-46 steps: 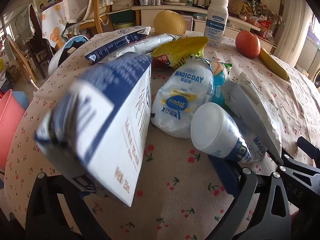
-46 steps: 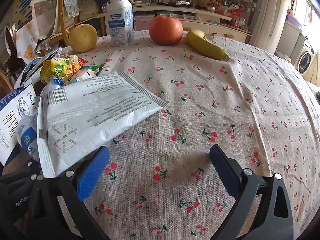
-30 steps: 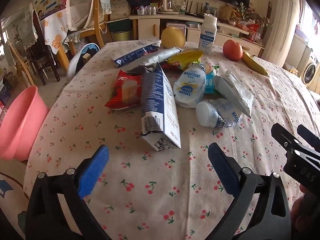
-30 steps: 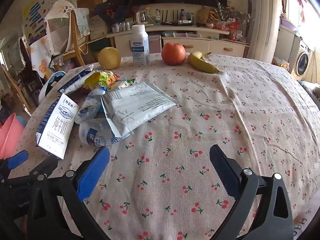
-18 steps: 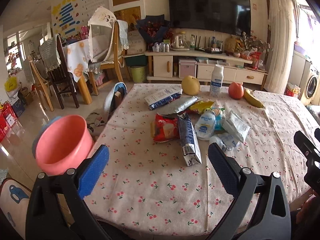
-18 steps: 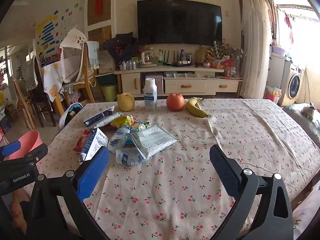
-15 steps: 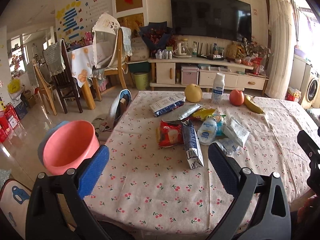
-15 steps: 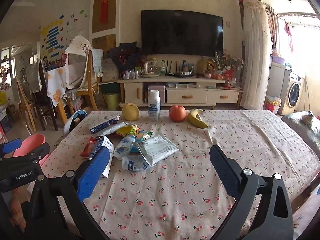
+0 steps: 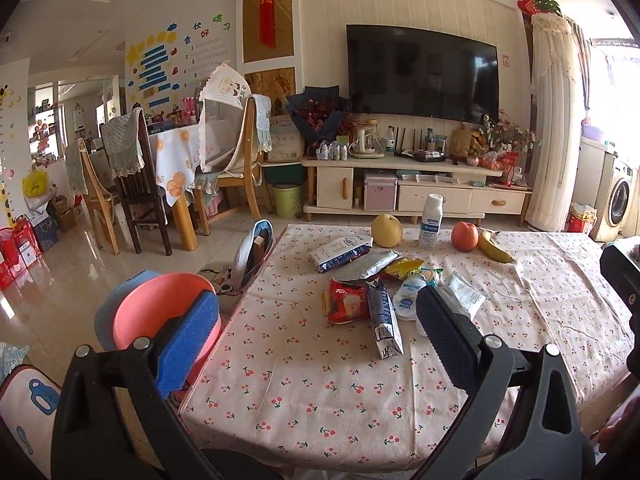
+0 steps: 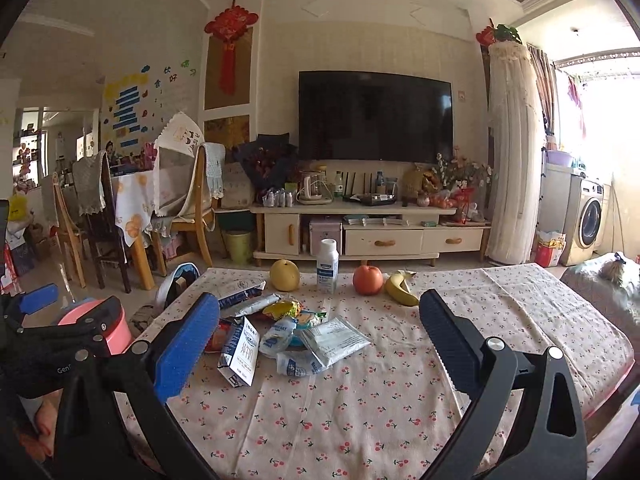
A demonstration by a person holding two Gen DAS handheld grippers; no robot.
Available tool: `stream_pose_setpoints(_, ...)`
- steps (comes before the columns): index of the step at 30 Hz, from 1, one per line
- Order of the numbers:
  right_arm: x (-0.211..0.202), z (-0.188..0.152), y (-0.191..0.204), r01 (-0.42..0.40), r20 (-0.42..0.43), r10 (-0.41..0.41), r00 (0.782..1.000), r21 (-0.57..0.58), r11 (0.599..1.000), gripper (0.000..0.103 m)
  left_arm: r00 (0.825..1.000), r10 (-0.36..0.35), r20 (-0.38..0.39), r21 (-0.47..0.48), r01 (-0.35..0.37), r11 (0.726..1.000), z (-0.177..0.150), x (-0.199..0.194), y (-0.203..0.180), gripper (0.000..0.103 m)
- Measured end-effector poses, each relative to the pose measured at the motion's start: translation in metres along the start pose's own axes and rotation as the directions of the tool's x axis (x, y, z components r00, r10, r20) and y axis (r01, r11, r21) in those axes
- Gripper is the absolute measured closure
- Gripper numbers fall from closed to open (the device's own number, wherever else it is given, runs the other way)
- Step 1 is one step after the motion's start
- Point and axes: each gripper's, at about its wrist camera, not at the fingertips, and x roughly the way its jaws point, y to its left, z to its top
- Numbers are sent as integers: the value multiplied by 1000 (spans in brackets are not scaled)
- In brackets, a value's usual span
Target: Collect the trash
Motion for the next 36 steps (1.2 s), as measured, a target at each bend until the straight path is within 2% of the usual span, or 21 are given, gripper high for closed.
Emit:
stream_pose_setpoints(7, -13, 6, 10, 23, 30, -22, 999, -24, 999, 5, 1000, 2, 26, -14, -1, 1000, 2, -9, 6, 3)
stream_pose_setpoints(21, -29, 11, 2, 67, 118, -68, 991, 11, 998, 5, 999, -4, 53, -32, 5, 999, 4, -21, 12, 3)
stream_pose_setpoints(31, -29, 7, 0, 78, 129, -77, 989, 4, 997, 5, 999, -4, 32, -23, 5, 1000, 3, -18, 9, 3)
stream_pose_setpoints(36, -18, -3, 0, 91, 93, -90, 992, 0, 996, 5, 1000, -3, 15, -12, 3, 1000, 1, -11, 3, 3)
